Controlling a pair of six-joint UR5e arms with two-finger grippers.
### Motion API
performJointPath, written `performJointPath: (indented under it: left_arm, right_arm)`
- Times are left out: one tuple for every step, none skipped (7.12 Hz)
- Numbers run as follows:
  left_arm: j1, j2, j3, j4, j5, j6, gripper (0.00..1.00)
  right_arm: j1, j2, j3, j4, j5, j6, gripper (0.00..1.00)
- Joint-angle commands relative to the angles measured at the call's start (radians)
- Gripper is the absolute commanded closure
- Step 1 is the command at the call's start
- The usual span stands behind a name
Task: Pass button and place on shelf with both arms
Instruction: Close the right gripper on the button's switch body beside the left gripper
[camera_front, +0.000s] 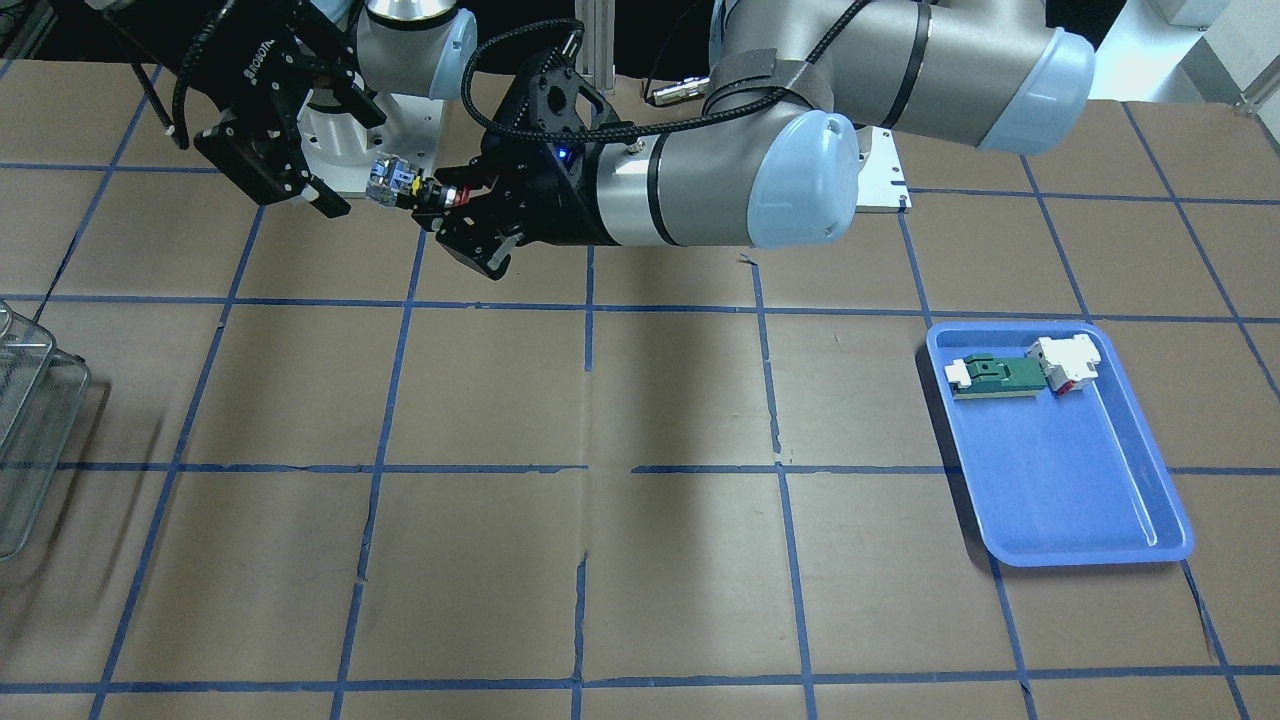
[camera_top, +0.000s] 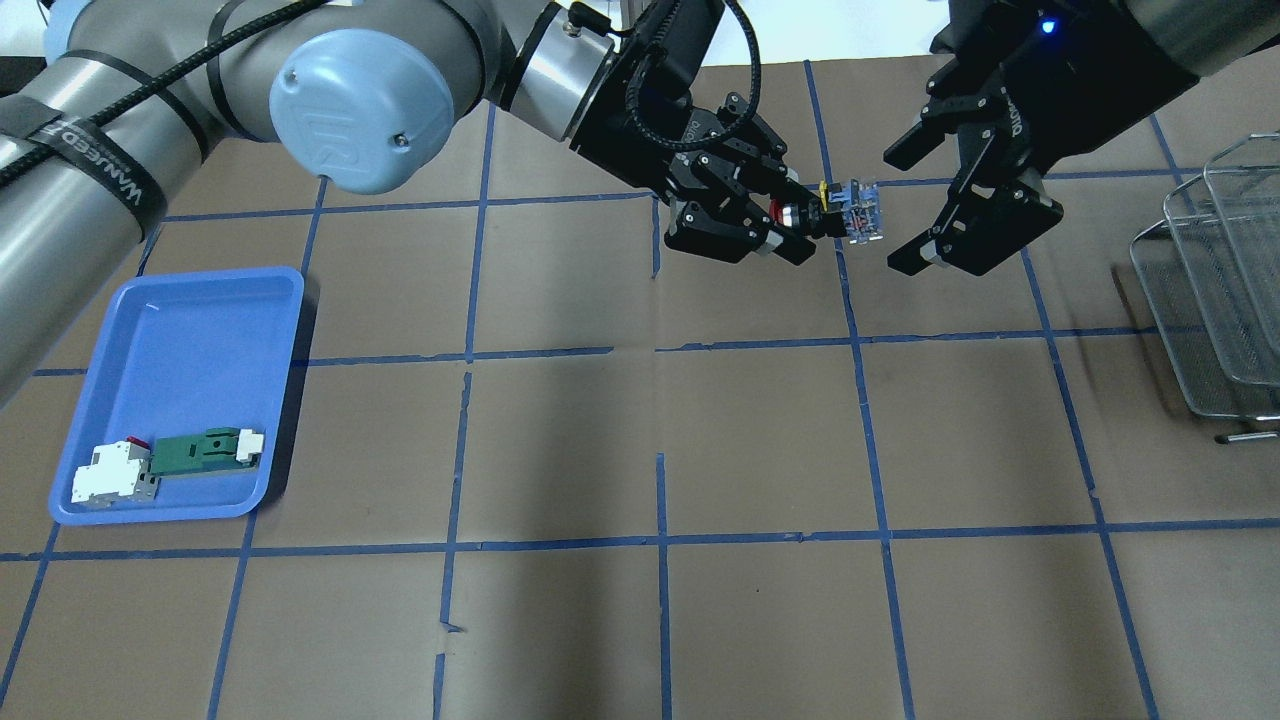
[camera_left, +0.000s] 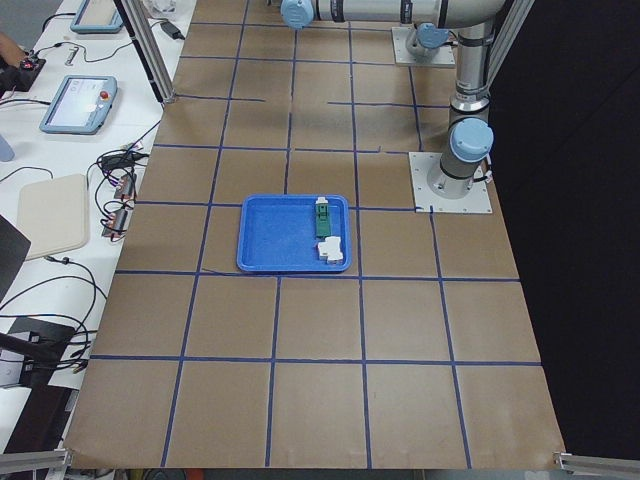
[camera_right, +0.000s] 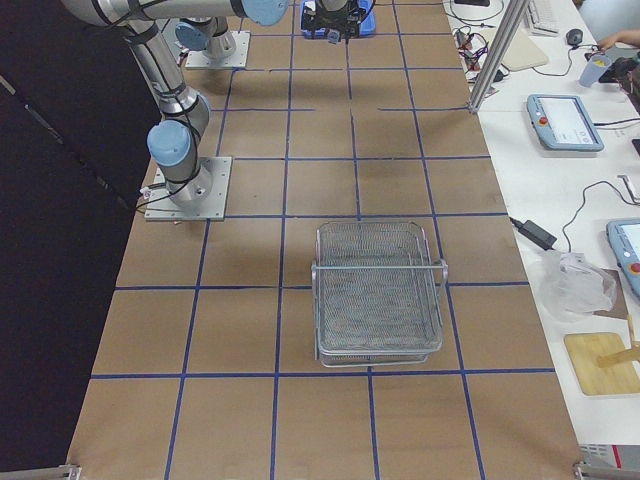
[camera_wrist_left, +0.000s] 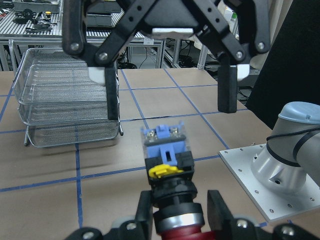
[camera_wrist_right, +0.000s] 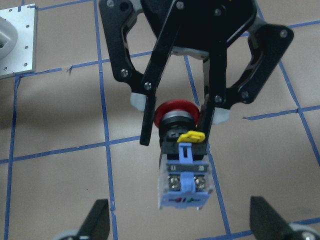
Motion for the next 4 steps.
performJointPath:
  left_arm:
    - [-0.015, 0.005, -0.003, 0.000, -0.003, 0.001, 1.00]
    - [-0.017, 0.008, -0.003, 0.000, -0.009, 0.001, 1.00]
    - [-0.017, 0.013, -0.004, 0.000, -0.021, -0.002, 1.00]
    - [-0.017, 0.019, -0.004, 0.000, -0.023, -0.004, 1.00]
  right_arm:
    - [0.005, -0.002, 0.000, 0.003, 0.025, 0.002, 0.00]
    - [0.007, -0.002, 0.002, 0.003, 0.024, 0.002, 0.00]
    - [0.005, -0.002, 0.002, 0.010, 0.022, 0.002, 0.00]
    - [0.005, -0.007, 0.008, 0.013, 0.022, 0.004, 0.03]
